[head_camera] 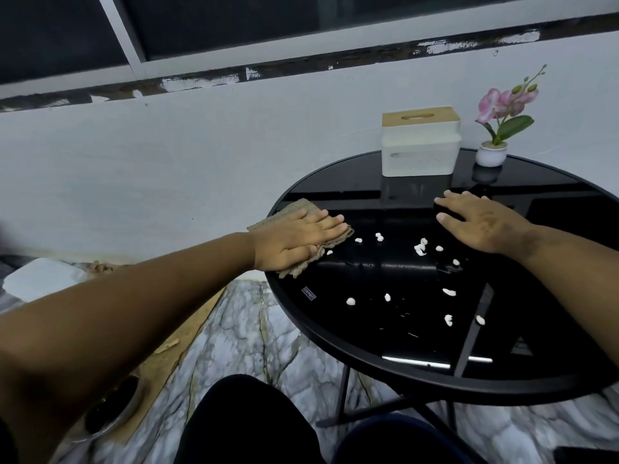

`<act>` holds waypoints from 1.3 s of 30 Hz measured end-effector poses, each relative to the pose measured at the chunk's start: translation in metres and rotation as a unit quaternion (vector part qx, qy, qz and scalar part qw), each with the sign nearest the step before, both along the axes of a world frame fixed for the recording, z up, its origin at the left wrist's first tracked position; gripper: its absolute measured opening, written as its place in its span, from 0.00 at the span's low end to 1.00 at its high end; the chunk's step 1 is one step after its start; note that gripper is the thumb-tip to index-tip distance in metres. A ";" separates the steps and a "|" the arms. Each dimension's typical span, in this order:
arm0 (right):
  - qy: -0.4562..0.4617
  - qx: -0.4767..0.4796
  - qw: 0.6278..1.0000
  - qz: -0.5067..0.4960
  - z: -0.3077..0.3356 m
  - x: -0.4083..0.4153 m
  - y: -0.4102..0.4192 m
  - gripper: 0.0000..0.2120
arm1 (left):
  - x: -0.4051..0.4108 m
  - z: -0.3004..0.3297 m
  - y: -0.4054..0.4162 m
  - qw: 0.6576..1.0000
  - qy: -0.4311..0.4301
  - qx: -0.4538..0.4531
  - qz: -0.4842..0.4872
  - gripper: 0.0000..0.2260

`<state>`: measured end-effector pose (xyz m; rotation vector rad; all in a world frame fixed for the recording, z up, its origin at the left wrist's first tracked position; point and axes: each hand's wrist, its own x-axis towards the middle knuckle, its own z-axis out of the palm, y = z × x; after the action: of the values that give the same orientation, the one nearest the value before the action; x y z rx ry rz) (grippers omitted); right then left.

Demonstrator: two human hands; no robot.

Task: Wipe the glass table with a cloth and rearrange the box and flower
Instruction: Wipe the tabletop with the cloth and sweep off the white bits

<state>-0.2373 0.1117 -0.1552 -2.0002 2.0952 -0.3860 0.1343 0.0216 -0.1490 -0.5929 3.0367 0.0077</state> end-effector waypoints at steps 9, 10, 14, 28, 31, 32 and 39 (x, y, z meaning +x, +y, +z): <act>0.019 -0.057 0.998 -0.028 0.008 0.006 0.015 0.25 | -0.035 -0.008 0.054 0.994 0.056 0.063 0.068 0.27; 0.013 -0.060 0.998 -0.027 0.010 0.006 0.020 0.24 | -0.033 -0.007 0.052 0.993 0.063 0.071 0.068 0.27; 0.018 -0.042 0.999 -0.025 0.017 0.002 0.045 0.24 | -0.018 -0.005 0.036 0.995 0.051 0.078 0.047 0.27; 0.000 0.002 0.999 -0.036 -0.004 -0.012 0.079 0.26 | -0.008 0.003 -0.004 0.993 0.006 0.047 0.110 0.27; 0.010 0.003 0.999 -0.037 -0.005 -0.012 0.079 0.27 | -0.010 -0.002 -0.002 0.993 -0.002 0.027 0.117 0.25; 0.012 0.004 0.999 -0.038 -0.005 -0.012 0.079 0.27 | -0.012 -0.004 0.000 0.993 -0.003 0.023 0.118 0.24; 0.011 0.006 0.999 -0.040 -0.002 -0.006 0.083 0.27 | -0.027 -0.007 0.033 0.993 0.012 0.015 0.117 0.23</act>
<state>-0.2437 0.1951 -0.1567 -1.9264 2.1905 -0.3667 0.1069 0.0542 -0.1562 -0.9493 2.9642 0.0686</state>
